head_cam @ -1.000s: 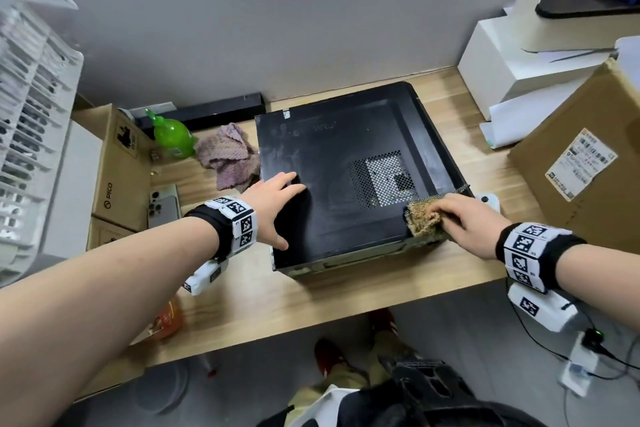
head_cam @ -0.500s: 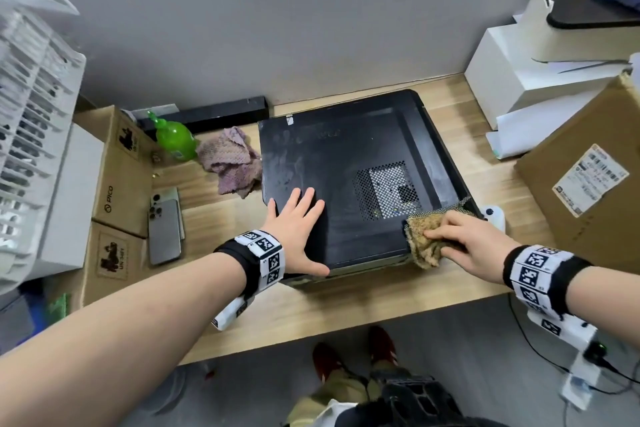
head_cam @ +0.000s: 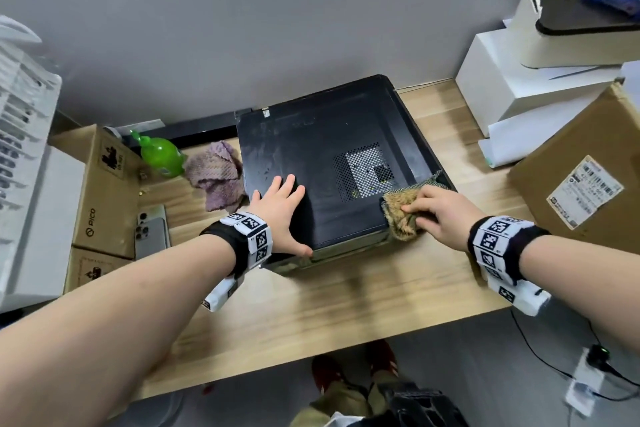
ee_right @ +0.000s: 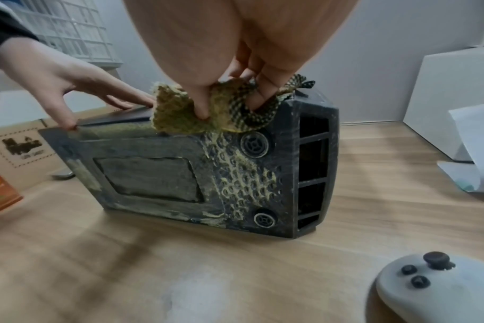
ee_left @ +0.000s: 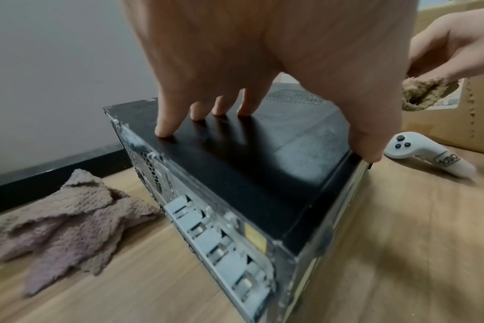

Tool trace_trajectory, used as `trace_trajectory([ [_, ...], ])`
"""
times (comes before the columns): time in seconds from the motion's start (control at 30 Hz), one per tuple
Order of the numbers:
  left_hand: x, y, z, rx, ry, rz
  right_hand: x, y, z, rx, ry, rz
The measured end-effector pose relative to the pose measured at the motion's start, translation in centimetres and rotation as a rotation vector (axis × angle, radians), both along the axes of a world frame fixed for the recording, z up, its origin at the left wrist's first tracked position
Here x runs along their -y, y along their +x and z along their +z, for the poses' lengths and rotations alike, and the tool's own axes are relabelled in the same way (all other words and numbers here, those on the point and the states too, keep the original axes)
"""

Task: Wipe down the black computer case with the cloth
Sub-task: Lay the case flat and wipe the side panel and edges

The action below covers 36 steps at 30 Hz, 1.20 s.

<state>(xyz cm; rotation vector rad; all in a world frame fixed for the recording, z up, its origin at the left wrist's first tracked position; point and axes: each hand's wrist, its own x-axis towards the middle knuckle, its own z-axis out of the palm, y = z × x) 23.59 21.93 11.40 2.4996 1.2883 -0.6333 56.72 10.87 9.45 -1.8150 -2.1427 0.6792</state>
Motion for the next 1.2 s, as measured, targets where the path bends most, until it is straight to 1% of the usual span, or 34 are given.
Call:
trace_trajectory([
  [0.1,-0.1,-0.4,0.2,0.018,-0.035,-0.001,0.6,-0.3,-0.2,0.011,0.008,-0.019],
  [0.2,-0.6,-0.9,0.5,0.087,-0.06,0.038,1.7,-0.5,-0.6,0.014,0.025,-0.072],
  [0.27,-0.6,-1.4,0.4,0.076,-0.021,0.065,2.4,-0.4,-0.8,0.03,0.002,-0.086],
  [0.33,-0.1,-1.9,-0.1,0.049,0.014,0.116,3.2,-0.2,-1.1,0.016,-0.014,-0.139],
  [0.4,0.3,-2.1,-0.5,0.051,0.014,0.145,4.2,-0.3,-1.5,-0.055,-0.041,-0.265],
  [0.47,0.2,-2.1,-0.7,0.059,0.007,0.139,5.2,-0.8,-2.2,-0.116,-0.112,-0.42],
  [0.57,-0.1,-2.0,-0.7,0.04,-0.012,0.138,5.0,-2.2,-3.6,-0.213,-0.205,-0.623],
  [0.63,0.0,-2.0,-0.8,0.033,-0.02,0.142,4.1,-3.6,-4.1,-0.278,-0.226,-0.725],
  [0.7,0.2,-2.0,-0.7,0.03,-0.024,0.145,3.5,-5.4,-4.3,-0.301,-0.241,-0.782],
  [0.77,0.2,-1.9,-0.7,0.027,-0.033,0.146,3.3,-7.3,-4.4,-0.288,-0.249,-0.731],
  [0.93,0.0,-1.8,-0.6,0.02,-0.04,0.143,2.5,-12.9,-3.8,-0.16,-0.311,-0.453],
  [1.0,0.1,-1.9,-0.7,0.028,-0.033,0.14,2.4,-14.5,-3.7,-0.145,-0.306,-0.391],
  [1.1,0.3,-2.2,-0.7,0.045,-0.028,0.138,2.7,-13.8,-3.7,-0.146,-0.276,-0.396],
  [1.2,0.3,-2.2,-0.6,0.052,-0.024,0.14,3.1,-9.4,-4.3,-0.137,-0.261,-0.511],
])
